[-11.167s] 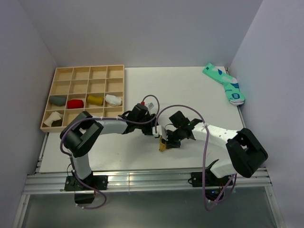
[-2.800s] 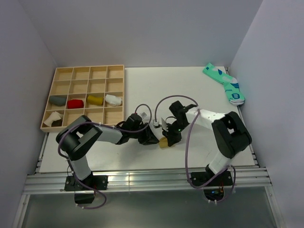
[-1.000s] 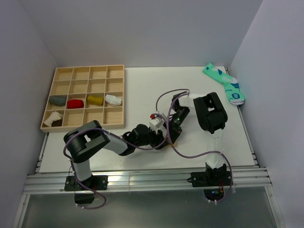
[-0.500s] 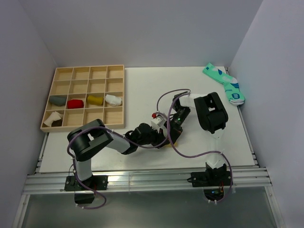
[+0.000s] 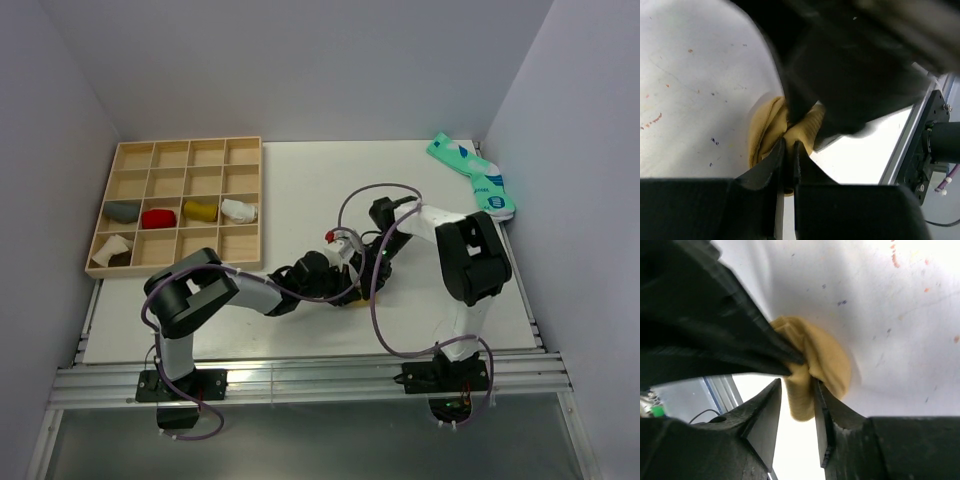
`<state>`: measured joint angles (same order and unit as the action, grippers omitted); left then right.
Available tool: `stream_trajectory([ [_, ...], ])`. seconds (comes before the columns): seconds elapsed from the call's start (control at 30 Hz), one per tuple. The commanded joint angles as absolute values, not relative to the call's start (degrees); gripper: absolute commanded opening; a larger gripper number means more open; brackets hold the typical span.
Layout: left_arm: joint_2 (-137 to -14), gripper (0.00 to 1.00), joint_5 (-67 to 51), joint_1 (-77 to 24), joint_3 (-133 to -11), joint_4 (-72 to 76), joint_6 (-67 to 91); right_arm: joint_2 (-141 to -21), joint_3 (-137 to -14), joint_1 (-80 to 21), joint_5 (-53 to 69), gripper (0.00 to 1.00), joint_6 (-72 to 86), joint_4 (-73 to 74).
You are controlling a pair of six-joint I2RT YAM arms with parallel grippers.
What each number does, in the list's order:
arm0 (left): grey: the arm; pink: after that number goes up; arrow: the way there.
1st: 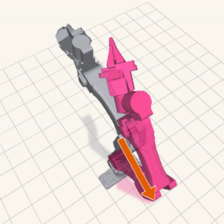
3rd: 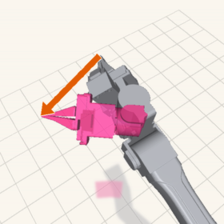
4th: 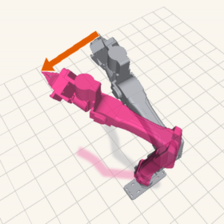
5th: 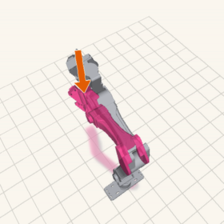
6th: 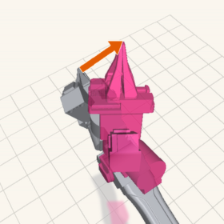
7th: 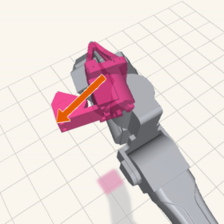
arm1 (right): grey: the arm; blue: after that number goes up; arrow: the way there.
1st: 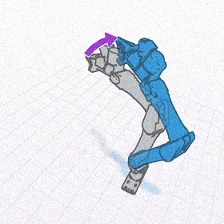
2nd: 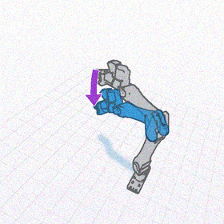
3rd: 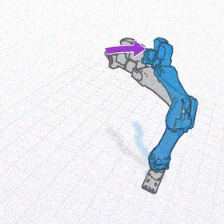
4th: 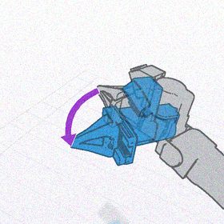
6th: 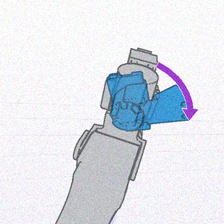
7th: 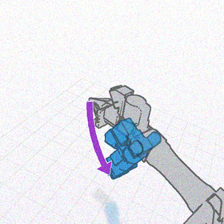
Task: Roll the socks
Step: Roll the sock at the center of the board.
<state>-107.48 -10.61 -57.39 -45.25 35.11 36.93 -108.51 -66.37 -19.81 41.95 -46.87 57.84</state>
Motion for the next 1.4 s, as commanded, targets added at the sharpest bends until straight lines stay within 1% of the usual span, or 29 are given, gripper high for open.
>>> stream_trajectory([
  [0.0,-109.51,0.0,-9.58,-57.22,-44.91,25.58,38.76,-102.4,-64.43,-18.9,41.05,0.41,-45.97,54.32],
  [0.17,-109.42,0.0,-11.86,-55.73,-44.3,25.13,41.91,-95.2,-61.88,-16.62,40.34,0.42,-46.93,54.67],
  [0.23,-109.6,0.0,-14.49,-54.85,-43.6,26.01,43.67,-92.04,-60.39,-15.12,39.38,0.42,-46.93,54.06],
  [0.43,-109.95,0.0,-19.24,-52.38,-43.5,24.36,46.76,-82.28,-52.4,-13.27,36.04,0.43,-46.23,46.33],
  [0.7,-114.07,0.0,-25.83,-51.15,-48.95,15.65,48.95,-67.95,-43.51,-14.06,32.52,0.43,-50.09,36.75],
  [0.8,-116.01,0.0,-28.65,-50.89,-50.8,12.67,50.45,-58.66,-38.34,-15.73,30.33,0.44,-52.91,33.16],
  [0.87,-116.45,0.0,-30.32,-50.54,-51.42,11.78,51.59,-56.09,-36.4,-17.3,29.18,0.45,-54.14,31.13],
  [0.97,-116.63,0.0,-31.63,-49.84,-52.12,9.84,52.29,-55.02,-34.63,-21.96,27.51,0.44,-54.67,30.5],
  [1.1,-118.12,0.0,-36.64,-48.52,-52.38,10.64,53.96,-57.65,-32.79,-29.33,26.11,0.44,-54.49,28.83],
  [1.2,-119.09,0.0,-38.57,-48.08,-52.91,9.23,54.05,-59.41,-31.21,-31.9,25.05,0.44,-54.84,26.64],
  [1.3,-119.62,0.0,-40.25,-47.29,-53.35,8.62,54.49,-59.5,-28.58,-35.76,22.33,0.49,-55.11,23.3],
  [1.37,-119.62,0.0,-40.52,-46.93,-53.7,7.3,54.23,-58.89,-26.99,-37.26,21.01,0.5,-55.02,20.23],
])
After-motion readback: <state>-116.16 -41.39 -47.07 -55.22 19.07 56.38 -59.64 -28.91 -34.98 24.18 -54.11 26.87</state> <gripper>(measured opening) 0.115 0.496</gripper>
